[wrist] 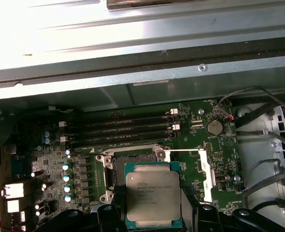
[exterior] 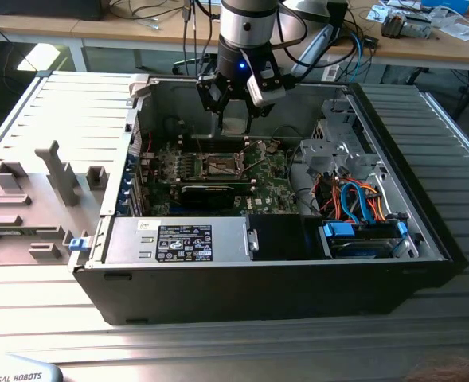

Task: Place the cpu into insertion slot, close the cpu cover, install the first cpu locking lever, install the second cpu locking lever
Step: 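Place the cpu into insertion slot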

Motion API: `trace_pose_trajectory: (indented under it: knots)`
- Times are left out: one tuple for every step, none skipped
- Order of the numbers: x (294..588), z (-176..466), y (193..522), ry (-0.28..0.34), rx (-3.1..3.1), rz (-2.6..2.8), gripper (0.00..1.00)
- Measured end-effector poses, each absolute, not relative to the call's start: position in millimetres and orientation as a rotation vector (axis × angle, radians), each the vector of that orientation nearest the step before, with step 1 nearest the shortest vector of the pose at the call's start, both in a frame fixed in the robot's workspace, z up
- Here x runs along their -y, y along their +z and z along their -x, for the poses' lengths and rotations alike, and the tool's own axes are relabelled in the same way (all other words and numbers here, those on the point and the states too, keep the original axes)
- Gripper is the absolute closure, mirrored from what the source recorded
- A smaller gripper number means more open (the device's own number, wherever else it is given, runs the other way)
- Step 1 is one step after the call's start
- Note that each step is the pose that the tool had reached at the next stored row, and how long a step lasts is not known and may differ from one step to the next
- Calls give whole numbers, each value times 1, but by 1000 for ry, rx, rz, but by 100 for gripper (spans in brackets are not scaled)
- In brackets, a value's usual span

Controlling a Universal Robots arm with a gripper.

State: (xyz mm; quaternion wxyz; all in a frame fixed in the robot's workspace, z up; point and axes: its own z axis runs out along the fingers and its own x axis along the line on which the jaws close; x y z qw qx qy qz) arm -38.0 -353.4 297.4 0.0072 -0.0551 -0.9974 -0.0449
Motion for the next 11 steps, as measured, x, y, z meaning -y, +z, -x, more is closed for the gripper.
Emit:
trace_pose_trajectory:
  knots:
    - [353, 38, 297, -140, 3119, 173, 46]
    - [353, 38, 297, -140, 3119, 174, 46]
    - [353, 38, 297, -140, 3119, 175, 46]
    - [353, 38, 297, -140, 3119, 176, 46]
    - [353, 38, 297, -140, 3119, 177, 46]
    - [353, 38, 297, -140, 3119, 177, 46]
    - [353, 38, 297, -140, 3119, 178, 46]
    - [353, 38, 297, -140, 3119, 179, 46]
    - [353, 38, 297, -140, 3119, 180, 46]
    - [353, 38, 297, -140, 3119, 181, 46]
    - [353, 38, 297, -140, 3119, 181, 46]
